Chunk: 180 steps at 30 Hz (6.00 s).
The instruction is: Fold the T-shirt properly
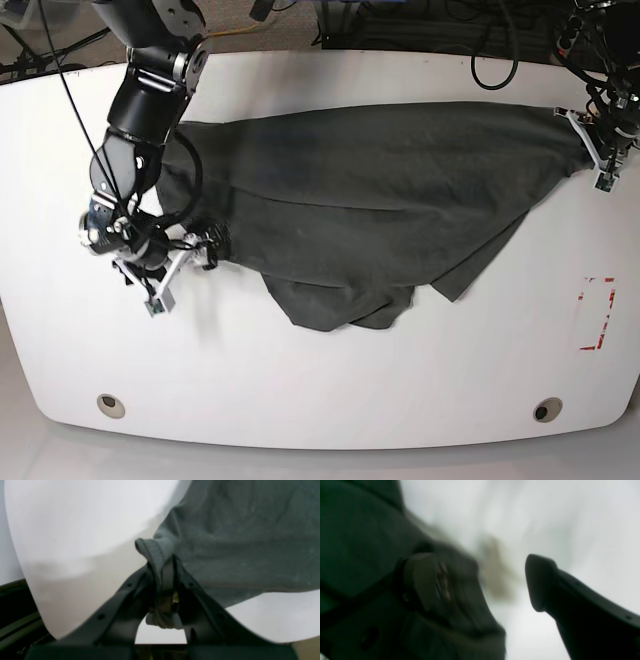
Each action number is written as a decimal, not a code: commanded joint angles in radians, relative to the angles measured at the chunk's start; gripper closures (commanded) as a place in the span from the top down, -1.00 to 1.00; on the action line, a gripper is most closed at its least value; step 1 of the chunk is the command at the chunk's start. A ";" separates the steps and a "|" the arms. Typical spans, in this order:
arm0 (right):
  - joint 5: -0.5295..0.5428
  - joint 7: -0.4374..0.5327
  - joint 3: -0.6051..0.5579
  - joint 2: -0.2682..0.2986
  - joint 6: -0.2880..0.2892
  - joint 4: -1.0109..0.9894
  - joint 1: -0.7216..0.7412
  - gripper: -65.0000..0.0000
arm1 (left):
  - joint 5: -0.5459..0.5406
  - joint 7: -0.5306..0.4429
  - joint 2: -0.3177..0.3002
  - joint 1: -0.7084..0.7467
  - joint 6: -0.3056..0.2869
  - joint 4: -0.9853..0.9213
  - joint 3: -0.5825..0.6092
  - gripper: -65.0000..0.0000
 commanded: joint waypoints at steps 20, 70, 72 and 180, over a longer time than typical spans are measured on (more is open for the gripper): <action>-0.086 0.461 -0.086 -0.038 0.002 -0.628 0.273 0.61 | -0.004 -0.013 -0.016 -0.004 0.005 0.011 -0.007 -0.98; -0.087 0.411 -0.086 -0.122 0.002 -0.625 0.293 -0.86 | -0.004 -0.013 -0.021 -0.032 0.006 0.010 0.062 -0.98; -0.087 0.411 -0.086 -0.120 0.002 -0.625 0.293 -0.87 | -0.004 -0.013 -0.021 -0.032 0.006 0.010 0.062 -0.98; -0.078 -0.311 -0.045 -0.019 0.002 0.764 -0.215 -1.00 | -0.012 -0.010 -0.002 -0.147 -0.122 0.240 0.000 -0.98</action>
